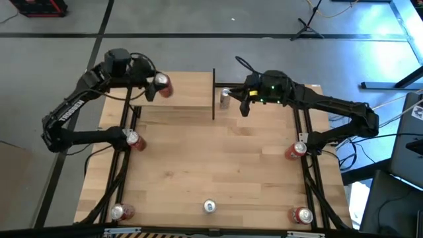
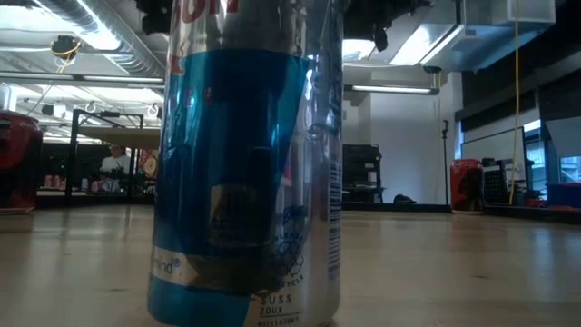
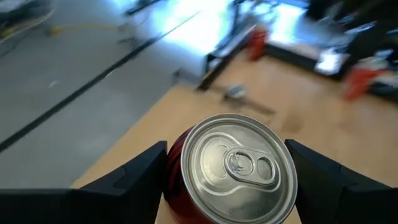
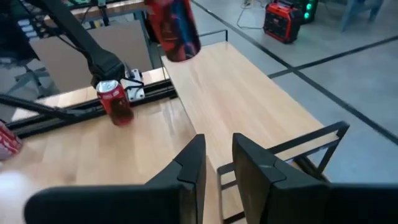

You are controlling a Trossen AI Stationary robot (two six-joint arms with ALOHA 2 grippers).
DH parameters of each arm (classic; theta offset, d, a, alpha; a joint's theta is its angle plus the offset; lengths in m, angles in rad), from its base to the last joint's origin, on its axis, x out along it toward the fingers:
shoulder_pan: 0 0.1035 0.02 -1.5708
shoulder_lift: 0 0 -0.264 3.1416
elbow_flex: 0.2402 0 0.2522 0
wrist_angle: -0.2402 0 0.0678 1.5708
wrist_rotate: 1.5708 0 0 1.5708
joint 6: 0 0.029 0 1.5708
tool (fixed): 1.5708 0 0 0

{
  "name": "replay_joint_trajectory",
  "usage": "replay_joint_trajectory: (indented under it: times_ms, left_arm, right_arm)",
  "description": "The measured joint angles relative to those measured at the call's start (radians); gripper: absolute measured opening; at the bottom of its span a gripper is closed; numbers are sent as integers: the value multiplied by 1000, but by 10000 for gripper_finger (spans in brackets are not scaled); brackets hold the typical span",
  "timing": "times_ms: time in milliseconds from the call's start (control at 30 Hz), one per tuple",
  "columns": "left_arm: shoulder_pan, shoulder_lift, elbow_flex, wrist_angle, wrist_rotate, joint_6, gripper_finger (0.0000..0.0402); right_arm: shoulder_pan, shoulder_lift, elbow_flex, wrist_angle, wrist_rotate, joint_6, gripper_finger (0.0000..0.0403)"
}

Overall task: Place canned beverage on shelf
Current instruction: Put the bottom red-black soda can on the shelf

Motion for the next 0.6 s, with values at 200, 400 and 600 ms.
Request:
replay_joint_trajectory:
  times_ms: [200,400,600]
  left_arm:
    - [136,38,0,-105,77,52,261]
    - [214,90,-1,-92,374,36,261]
    - [116,108,-1,42,535,-76,261]
  right_arm:
    - [-79,0,-14,1,-114,-79,69]
    - [-156,0,-65,82,-305,-79,69]
    - [-135,14,-77,202,-327,-6,69]
